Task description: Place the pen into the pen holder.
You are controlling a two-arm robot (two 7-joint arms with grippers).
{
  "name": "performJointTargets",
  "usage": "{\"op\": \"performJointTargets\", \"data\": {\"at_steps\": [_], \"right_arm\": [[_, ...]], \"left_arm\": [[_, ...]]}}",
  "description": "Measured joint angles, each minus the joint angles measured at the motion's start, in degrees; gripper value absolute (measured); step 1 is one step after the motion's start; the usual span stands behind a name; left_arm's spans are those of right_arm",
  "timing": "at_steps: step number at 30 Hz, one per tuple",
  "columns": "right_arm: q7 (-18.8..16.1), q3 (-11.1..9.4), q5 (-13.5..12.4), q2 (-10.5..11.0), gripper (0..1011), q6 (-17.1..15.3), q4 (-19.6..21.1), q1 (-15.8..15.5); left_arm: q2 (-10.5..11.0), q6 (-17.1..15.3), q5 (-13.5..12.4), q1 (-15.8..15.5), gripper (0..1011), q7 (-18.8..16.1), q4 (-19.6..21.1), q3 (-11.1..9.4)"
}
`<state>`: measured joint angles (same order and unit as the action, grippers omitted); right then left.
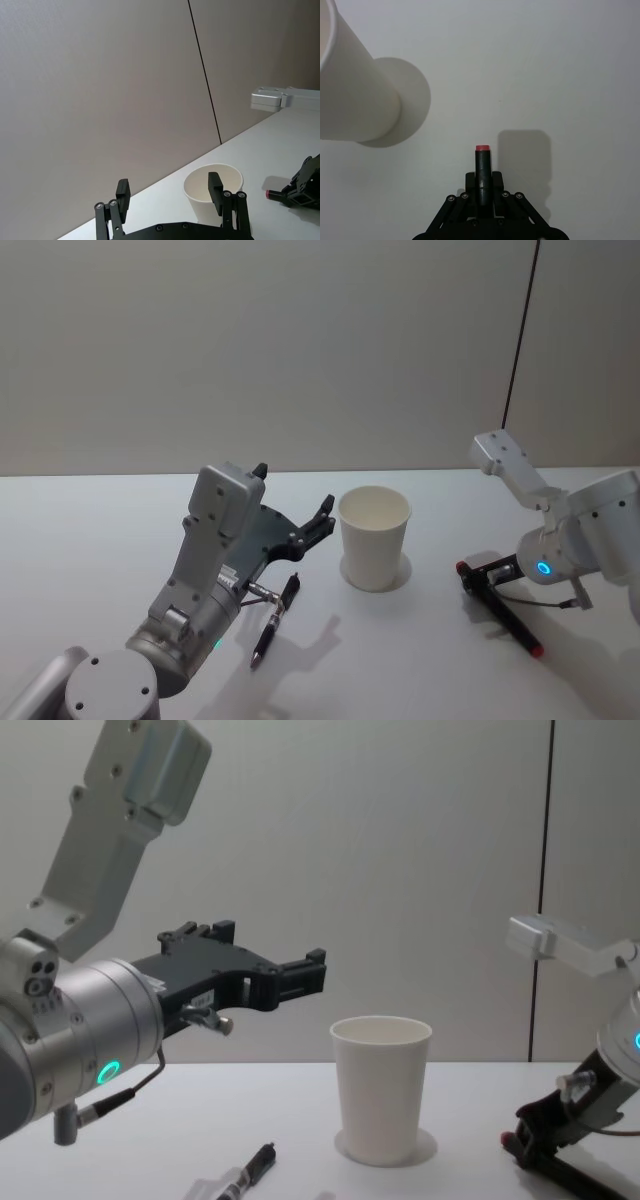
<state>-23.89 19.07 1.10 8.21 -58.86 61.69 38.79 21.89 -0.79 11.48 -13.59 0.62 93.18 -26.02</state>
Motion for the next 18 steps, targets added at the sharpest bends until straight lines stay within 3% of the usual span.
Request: {"op": "performJointTargets", "data": {"at_steps": [12, 18], "right_arm": [[1.0, -0.4, -0.5, 0.1, 179, 1.1, 1.0, -0.8], [2.0, -1.0, -1.2, 0.7, 179, 3.4, 3.6, -2.2]], "left_arm": [[0.0, 0.0, 0.0, 0.0, 998, 0.0, 0.0, 0.0], [0.0, 0.0, 0.0, 0.0, 998, 0.0, 0.0, 0.0]]}}
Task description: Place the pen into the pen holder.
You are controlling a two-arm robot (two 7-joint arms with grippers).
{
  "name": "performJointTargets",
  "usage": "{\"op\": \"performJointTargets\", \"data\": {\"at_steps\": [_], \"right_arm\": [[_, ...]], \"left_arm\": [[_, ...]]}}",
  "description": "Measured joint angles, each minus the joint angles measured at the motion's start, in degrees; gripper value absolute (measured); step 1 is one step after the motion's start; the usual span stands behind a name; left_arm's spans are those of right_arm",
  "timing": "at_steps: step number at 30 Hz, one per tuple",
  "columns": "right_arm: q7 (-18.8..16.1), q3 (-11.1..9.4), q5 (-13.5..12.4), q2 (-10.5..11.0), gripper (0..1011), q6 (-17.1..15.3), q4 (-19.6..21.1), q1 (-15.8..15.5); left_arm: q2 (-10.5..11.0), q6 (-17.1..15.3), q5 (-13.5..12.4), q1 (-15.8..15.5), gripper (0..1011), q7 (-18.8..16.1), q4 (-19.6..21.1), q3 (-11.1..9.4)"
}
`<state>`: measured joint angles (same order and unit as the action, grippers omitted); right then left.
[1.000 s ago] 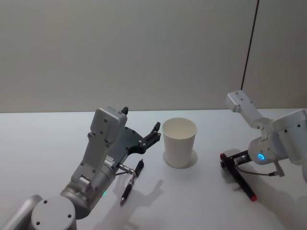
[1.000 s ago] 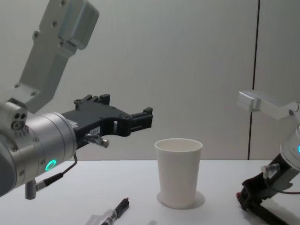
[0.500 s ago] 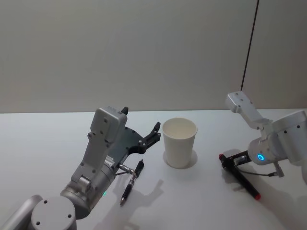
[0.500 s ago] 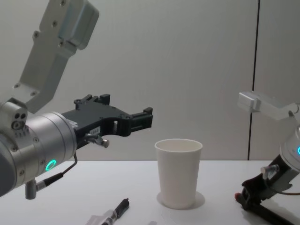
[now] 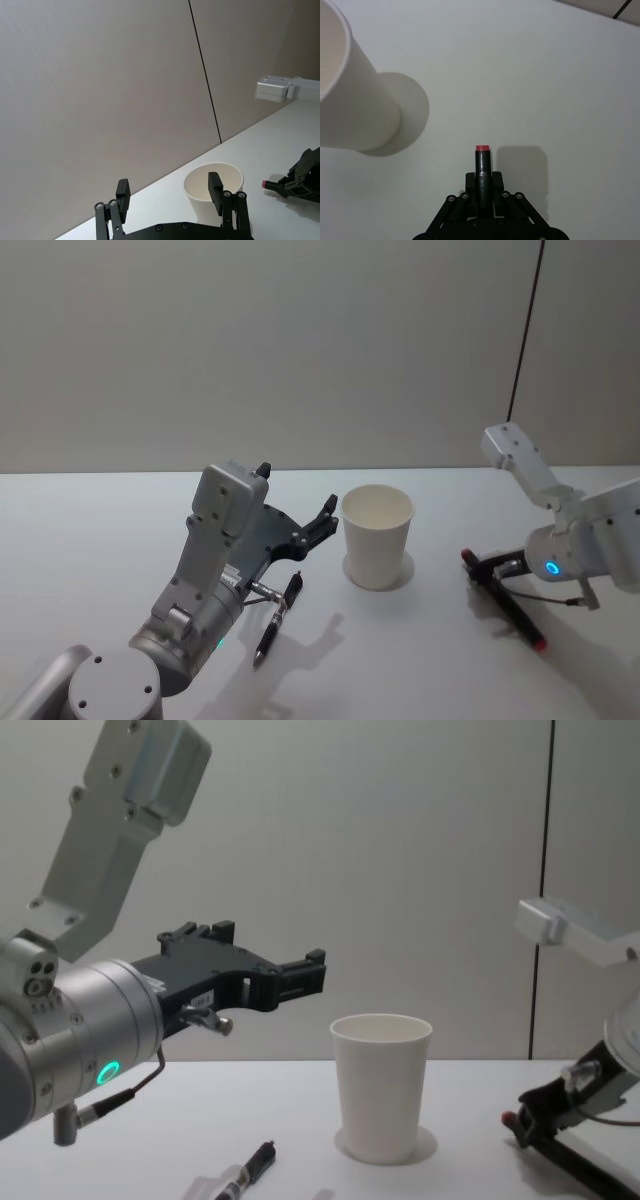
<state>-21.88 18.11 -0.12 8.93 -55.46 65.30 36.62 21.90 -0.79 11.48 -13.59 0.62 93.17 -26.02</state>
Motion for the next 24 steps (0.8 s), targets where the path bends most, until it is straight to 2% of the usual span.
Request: {"op": "performJointTargets", "data": {"at_steps": [4, 13, 24], "right_arm": [[0.4, -0.4, -0.4, 0.4, 179, 1.4, 1.6, -0.8], [1.3, -1.4, -1.9, 1.9, 179, 6.8, 6.6, -3.8], [2.2, -2.4, -3.7, 3.9, 179, 15.5, 12.6, -8.0]], "left_arm": [[0.0, 0.0, 0.0, 0.0, 998, 0.0, 0.0, 0.0], [0.0, 0.0, 0.0, 0.0, 998, 0.0, 0.0, 0.0], [0.0, 0.0, 0.0, 0.0, 998, 0.0, 0.0, 0.0]]}}
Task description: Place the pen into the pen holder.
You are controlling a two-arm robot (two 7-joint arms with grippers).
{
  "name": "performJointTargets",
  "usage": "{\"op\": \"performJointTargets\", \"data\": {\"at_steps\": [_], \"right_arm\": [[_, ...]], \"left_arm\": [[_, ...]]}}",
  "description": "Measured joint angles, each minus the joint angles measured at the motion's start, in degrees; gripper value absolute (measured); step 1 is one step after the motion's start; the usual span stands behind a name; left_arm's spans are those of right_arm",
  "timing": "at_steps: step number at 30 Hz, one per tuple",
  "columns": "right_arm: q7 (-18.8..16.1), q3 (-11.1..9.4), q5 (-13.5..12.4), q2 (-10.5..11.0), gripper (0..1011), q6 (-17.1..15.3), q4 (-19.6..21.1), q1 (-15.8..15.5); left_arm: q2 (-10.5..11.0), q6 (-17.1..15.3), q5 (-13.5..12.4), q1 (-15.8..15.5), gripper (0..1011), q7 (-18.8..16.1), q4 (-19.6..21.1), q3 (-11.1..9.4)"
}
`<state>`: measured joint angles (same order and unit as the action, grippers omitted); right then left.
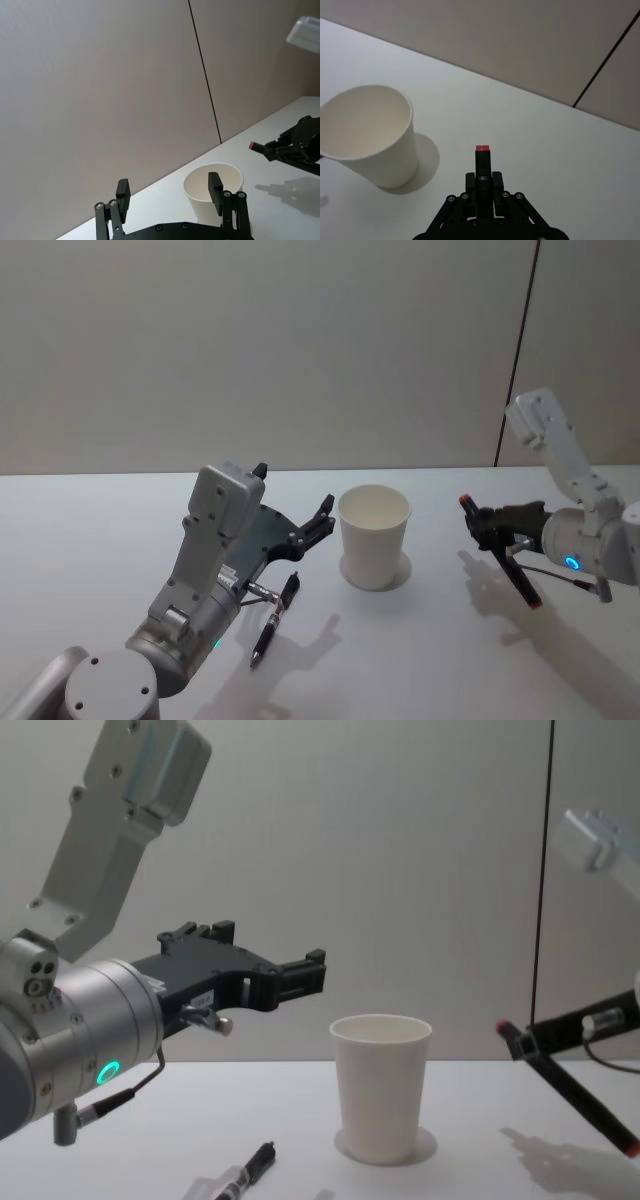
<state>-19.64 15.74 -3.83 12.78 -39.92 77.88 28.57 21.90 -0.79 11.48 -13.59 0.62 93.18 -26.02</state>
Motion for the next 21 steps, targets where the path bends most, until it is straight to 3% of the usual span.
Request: {"op": "performJointTargets", "data": {"at_steps": [8, 21], "right_arm": [[0.8, -0.3, -1.2, 0.9, 179, 6.6, 3.1, -2.6], [2.9, -0.3, -2.9, 1.6, 179, 20.0, 6.0, -6.1]], "left_arm": [[0.0, 0.0, 0.0, 0.0, 998, 0.0, 0.0, 0.0], [0.0, 0.0, 0.0, 0.0, 998, 0.0, 0.0, 0.0]]}}
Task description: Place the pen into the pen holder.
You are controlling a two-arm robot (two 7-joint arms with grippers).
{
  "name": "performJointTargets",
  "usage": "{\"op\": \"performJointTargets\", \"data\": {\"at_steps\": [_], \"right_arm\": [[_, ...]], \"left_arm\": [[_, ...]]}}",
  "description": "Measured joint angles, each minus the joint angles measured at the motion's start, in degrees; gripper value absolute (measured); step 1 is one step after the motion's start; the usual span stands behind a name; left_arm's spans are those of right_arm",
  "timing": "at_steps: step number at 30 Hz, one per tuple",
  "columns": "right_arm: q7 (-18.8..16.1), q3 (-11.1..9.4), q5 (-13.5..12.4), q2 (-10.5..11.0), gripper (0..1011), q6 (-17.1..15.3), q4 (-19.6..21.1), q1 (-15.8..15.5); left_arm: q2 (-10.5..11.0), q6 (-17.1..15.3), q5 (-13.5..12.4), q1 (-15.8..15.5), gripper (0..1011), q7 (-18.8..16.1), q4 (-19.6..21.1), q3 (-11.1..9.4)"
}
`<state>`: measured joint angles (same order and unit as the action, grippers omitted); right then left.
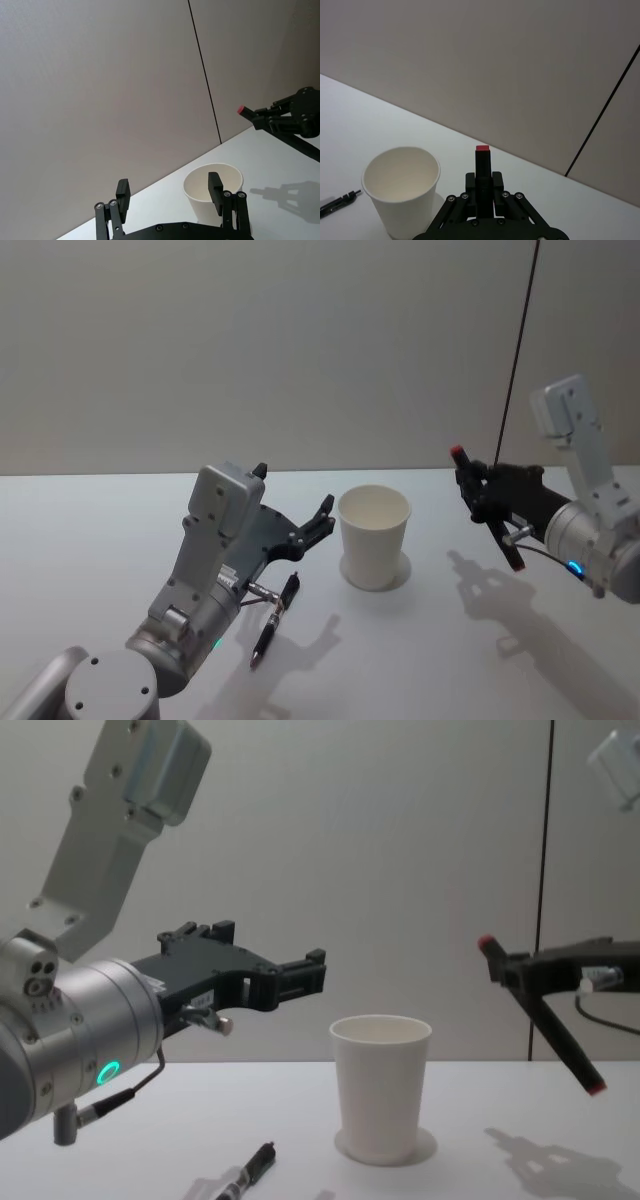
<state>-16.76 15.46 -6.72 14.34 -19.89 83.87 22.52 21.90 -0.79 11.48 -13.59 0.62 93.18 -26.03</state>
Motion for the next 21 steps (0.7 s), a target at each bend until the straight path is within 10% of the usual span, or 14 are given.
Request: {"op": "performJointTargets", "data": {"at_steps": [21], "right_arm": [[1.4, 1.4, -0.5, -1.7, 179, 21.8, -2.5, -1.2]], "left_arm": [[0.0, 0.0, 0.0, 0.0, 998, 0.0, 0.0, 0.0]]}}
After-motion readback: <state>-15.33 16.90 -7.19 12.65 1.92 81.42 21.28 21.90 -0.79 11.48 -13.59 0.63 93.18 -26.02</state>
